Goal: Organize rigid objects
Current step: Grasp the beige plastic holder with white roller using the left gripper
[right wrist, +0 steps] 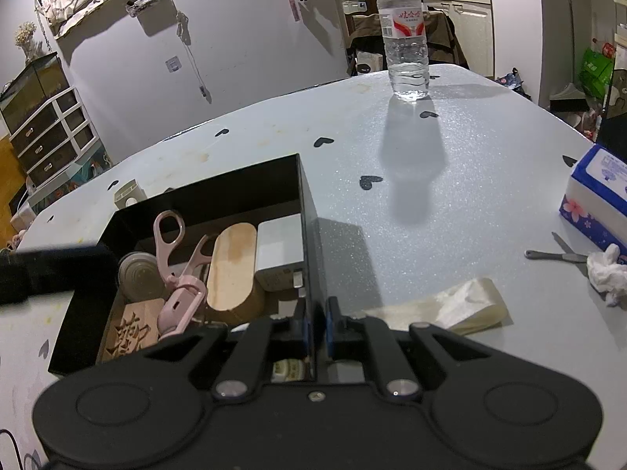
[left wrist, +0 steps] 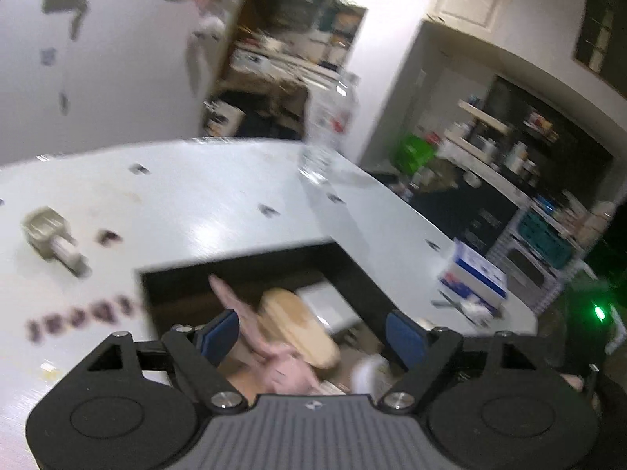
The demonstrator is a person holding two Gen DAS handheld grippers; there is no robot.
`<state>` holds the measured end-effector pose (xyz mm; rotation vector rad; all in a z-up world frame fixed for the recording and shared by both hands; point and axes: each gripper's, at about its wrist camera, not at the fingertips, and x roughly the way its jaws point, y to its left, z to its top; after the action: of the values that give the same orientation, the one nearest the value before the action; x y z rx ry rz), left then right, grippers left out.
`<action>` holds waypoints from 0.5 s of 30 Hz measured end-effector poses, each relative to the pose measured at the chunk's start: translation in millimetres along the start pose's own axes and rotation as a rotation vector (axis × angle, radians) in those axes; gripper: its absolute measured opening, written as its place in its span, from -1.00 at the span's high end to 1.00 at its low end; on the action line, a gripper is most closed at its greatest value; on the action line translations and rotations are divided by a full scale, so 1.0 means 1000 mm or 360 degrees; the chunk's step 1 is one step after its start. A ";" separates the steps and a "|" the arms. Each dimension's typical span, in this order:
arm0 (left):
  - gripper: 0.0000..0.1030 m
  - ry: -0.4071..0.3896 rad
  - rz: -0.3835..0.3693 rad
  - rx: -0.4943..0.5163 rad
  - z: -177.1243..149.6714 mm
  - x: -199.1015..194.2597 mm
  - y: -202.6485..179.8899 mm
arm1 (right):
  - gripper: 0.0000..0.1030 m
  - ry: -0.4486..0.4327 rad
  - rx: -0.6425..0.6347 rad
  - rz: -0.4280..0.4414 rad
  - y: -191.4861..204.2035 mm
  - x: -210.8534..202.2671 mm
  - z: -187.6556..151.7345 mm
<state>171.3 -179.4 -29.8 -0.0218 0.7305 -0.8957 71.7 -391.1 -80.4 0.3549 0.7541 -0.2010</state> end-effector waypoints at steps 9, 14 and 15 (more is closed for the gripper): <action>-0.85 -0.0175 0.0466 -0.0148 0.028 -0.007 0.064 | 0.83 -0.0001 0.0001 0.0001 0.000 0.000 0.000; -0.89 -0.0179 0.0676 -0.0227 0.032 0.012 0.102 | 0.83 -0.0003 0.0000 0.0002 0.000 0.000 0.000; -0.90 -0.0183 0.0721 -0.0223 0.033 0.016 0.108 | 0.83 -0.0004 -0.0001 0.0002 0.000 0.000 -0.001</action>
<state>273.0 -130.2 -47.6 -0.0303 0.6541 -0.4070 71.1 -390.9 -80.5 0.3544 0.7516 -0.2000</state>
